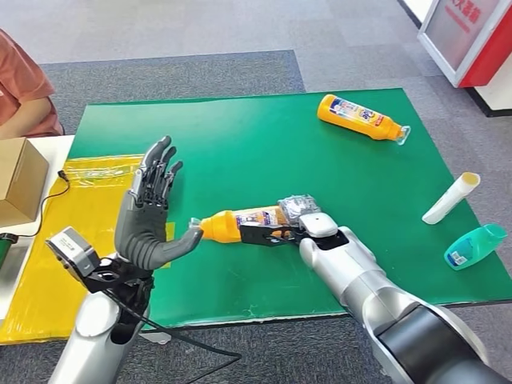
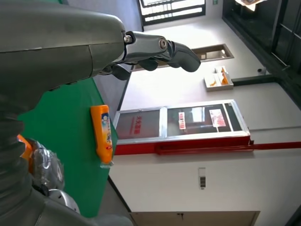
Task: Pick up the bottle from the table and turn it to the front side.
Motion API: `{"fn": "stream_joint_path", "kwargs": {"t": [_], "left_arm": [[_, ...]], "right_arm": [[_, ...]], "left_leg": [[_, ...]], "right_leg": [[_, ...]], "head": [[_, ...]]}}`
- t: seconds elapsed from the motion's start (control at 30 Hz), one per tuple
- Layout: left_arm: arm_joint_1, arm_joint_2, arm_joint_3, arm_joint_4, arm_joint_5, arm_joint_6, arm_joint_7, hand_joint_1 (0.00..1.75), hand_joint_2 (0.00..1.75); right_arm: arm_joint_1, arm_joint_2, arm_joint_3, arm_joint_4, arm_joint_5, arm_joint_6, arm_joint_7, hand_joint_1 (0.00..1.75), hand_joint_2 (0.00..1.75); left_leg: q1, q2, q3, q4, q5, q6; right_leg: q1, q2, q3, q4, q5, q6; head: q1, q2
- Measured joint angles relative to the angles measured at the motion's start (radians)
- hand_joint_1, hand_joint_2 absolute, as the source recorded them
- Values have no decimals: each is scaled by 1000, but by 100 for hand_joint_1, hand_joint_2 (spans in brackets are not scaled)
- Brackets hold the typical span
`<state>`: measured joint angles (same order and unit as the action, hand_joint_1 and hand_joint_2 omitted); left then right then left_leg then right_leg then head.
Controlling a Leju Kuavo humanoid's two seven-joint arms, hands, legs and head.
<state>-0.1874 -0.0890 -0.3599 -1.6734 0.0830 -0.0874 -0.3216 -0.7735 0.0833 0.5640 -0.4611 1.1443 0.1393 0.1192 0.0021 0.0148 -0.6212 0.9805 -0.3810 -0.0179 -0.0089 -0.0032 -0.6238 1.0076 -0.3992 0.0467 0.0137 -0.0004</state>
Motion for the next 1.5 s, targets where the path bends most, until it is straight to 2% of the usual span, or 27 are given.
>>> {"fn": "stream_joint_path", "kwargs": {"t": [0.17, 0.33, 0.5, 0.63, 0.77, 0.97, 1.27, 1.5], "left_arm": [[9, 6, 0, -6, -2, 8, 0, 0, 175], [24, 14, 3, -7, -2, 23, -3, 0, 175], [48, 23, 9, -7, -6, 28, -30, 0, 175], [67, 31, 19, -11, -8, 32, -44, 0, 175], [82, 37, 23, -18, -8, 39, -55, 0, 175], [109, 53, 32, -46, 1, 59, -91, 0, 175], [139, 73, 47, -108, 7, 72, -121, 0, 175], [148, 81, 47, -126, 2, 74, -123, 0, 175]], "right_arm": [[16, 0, -62, -22, -96, -4, -42, 175, 175], [31, -2, -141, -70, -265, -4, -118, 175, 175], [57, -19, -191, -124, -366, -10, -165, 175, 175], [102, -45, -224, -219, -543, -17, -208, 175, 175], [149, -72, -252, -319, -665, -15, -227, 175, 175], [273, -83, -306, -514, -901, -39, -338, 175, 175], [495, -84, -315, -838, -1041, -81, -480, 175, 175], [563, -84, -316, -949, -1053, -86, -494, 175, 175]], "left_leg": [[0, 0, 0, 0, 0, 0], [0, 0, 0, 0, 0, 0], [0, 0, -1, 0, 0, 0], [0, 0, -1, 0, 0, 0], [0, -1, -1, 0, 0, 0], [0, -1, -1, 0, 0, 0], [0, -1, -2, 0, -1, 0], [0, -1, -2, 0, -2, 0]], "right_leg": [[0, 0, 0, 0, 0, 0], [0, 0, 0, 0, 0, 0], [0, 0, 0, 0, 0, 0], [0, -1, 0, 0, 0, 0], [0, 0, 0, 0, 0, 0], [0, -1, -1, 0, -1, 0], [0, -1, -1, 0, -2, 0], [0, -1, -1, 0, -1, 0]], "head": [[0, 0], [0, 0], [0, 0], [0, 0], [0, 0], [0, 0], [0, 0], [0, 0]]}}
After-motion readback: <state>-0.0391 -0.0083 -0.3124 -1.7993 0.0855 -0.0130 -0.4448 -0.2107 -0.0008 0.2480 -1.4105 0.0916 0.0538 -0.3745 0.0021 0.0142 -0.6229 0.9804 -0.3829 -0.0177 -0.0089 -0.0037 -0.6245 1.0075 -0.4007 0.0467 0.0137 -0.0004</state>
